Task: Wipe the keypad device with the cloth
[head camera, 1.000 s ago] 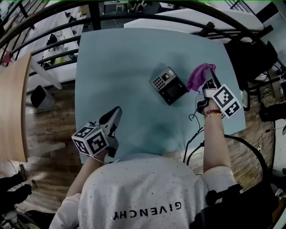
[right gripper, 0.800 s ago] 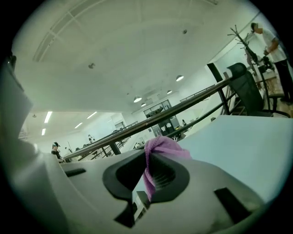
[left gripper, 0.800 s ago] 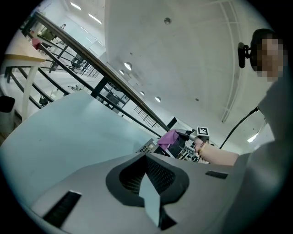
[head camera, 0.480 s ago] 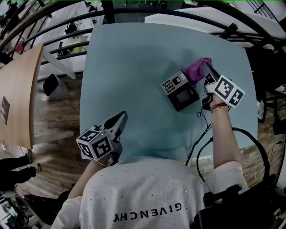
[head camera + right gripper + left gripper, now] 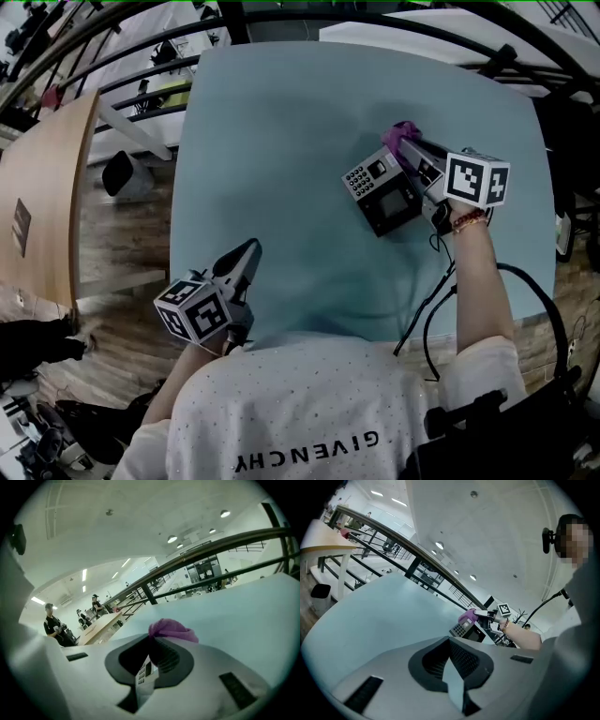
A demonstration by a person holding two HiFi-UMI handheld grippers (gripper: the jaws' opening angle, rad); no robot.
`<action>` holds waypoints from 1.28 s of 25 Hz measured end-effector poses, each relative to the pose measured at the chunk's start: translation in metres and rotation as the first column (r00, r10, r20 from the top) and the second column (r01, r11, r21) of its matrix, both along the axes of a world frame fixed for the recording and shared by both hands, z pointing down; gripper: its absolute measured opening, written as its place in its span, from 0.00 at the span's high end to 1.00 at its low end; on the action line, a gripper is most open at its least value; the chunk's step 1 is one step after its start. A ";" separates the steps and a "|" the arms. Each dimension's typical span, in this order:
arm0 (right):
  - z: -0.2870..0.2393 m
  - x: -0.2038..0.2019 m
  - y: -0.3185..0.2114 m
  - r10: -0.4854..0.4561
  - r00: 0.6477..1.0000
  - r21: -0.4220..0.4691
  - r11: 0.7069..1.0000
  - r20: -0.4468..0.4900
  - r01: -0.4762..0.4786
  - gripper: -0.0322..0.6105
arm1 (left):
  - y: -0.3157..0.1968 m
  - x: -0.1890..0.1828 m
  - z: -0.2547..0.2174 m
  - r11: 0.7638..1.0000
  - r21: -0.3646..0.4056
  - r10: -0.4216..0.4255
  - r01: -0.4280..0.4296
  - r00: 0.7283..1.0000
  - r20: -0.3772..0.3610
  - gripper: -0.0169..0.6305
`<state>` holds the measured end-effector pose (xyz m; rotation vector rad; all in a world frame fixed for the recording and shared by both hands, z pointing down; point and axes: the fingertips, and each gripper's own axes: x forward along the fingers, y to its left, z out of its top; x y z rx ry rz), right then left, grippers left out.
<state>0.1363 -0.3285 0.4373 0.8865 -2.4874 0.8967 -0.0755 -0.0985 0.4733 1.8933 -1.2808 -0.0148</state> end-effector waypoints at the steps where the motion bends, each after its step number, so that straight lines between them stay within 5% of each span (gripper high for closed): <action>1: 0.004 -0.003 0.002 -0.015 1.000 -0.020 1.000 0.005 0.016 0.91 | 0.001 0.002 0.000 1.000 -0.001 0.004 -0.004 1.000 0.002 0.97; 19: 0.022 0.013 0.031 -0.002 1.000 -0.083 0.997 -0.019 0.000 0.91 | -0.002 0.020 -0.017 0.998 0.053 0.042 -0.041 0.999 -0.012 0.97; 32: 0.020 0.051 0.078 0.011 0.997 -0.048 0.999 -0.082 -0.015 0.91 | -0.005 0.033 -0.026 0.991 0.090 0.104 -0.103 0.995 -0.007 0.97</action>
